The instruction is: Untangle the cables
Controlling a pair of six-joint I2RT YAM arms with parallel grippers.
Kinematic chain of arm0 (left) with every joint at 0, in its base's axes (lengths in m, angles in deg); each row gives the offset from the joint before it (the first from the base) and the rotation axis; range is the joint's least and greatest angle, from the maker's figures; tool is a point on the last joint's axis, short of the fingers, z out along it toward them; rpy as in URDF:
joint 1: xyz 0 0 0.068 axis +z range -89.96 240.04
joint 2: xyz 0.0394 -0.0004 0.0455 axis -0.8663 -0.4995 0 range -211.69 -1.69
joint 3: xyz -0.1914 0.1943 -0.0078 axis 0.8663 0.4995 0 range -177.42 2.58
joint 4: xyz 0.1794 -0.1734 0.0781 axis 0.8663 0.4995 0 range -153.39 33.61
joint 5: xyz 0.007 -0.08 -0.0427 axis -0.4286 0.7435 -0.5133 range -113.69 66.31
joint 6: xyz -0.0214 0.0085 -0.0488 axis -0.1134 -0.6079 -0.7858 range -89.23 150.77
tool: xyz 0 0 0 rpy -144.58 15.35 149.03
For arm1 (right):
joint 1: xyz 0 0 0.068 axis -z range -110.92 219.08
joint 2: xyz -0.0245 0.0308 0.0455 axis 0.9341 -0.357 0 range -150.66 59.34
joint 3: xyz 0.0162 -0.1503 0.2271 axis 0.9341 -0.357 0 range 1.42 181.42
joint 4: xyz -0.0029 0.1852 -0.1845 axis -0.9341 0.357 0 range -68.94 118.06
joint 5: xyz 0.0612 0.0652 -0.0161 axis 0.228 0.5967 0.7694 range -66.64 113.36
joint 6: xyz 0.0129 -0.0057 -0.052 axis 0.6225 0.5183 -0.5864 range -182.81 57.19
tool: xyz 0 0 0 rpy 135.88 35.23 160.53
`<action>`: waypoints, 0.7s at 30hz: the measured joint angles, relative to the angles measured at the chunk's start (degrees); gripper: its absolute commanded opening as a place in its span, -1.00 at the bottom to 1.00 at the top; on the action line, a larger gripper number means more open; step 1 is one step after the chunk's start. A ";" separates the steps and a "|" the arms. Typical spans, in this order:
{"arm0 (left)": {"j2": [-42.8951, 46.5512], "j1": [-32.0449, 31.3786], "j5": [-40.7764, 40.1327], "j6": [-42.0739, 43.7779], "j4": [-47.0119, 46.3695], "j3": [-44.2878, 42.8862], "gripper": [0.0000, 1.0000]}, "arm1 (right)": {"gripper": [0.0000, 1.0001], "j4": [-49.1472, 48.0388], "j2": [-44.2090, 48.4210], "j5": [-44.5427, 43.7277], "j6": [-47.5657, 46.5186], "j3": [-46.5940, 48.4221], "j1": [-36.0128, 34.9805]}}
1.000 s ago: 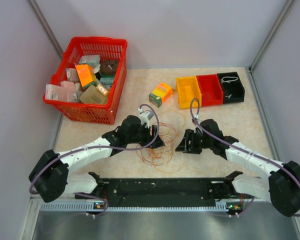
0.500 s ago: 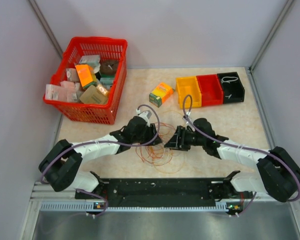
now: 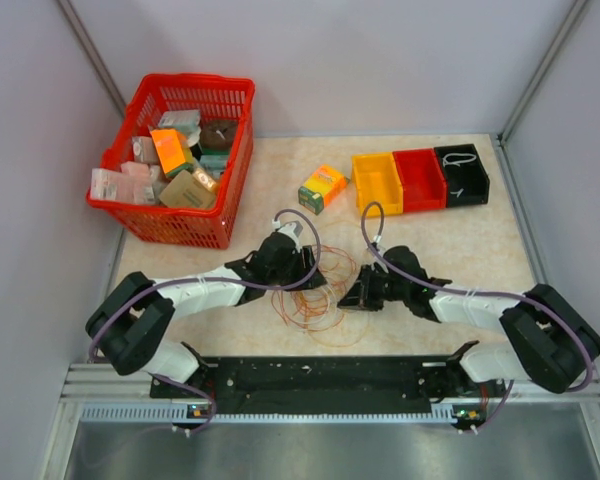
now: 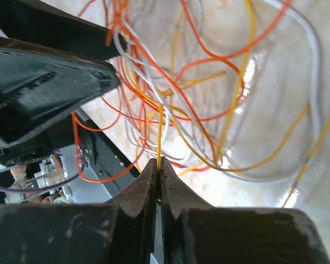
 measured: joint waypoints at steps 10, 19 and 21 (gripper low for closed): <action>-1.01 -0.31 -0.48 -0.20 -0.17 0.00 0.00 | -0.97 6.56 5.44 -3.98 -2.23 -2.08 -2.91; -2.14 -2.01 -3.61 -2.73 1.27 -0.72 -0.04 | -0.97 6.82 6.73 -6.08 -2.34 -2.08 -4.94; -3.34 -2.23 -4.20 -3.65 1.66 -1.66 -0.17 | -0.97 6.80 6.78 -6.43 -2.34 -2.16 -4.96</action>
